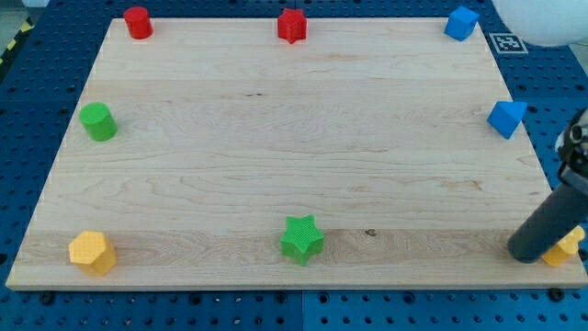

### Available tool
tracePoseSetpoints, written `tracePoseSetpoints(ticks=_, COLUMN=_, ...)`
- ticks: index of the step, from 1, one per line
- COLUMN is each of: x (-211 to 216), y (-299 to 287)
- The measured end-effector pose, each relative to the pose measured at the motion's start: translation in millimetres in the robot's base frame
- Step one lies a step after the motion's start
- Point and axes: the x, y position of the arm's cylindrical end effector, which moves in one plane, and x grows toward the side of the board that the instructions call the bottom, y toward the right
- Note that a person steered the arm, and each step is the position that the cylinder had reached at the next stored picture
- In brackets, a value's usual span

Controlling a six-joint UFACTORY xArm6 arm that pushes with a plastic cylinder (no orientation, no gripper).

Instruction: Move the yellow heart left and up a bit

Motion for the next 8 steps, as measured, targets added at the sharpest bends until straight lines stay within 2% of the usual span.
tracePoseSetpoints(ticks=1, x=19.0, y=-22.4)
tracePoseSetpoints(ticks=2, x=19.1, y=-13.3)
tracePoseSetpoints(ticks=5, x=18.8, y=43.6)
tracePoseSetpoints(ticks=6, x=16.7, y=84.7)
tracePoseSetpoints(ticks=7, x=10.8, y=116.0)
tracePoseSetpoints(ticks=8, x=-9.2, y=115.2)
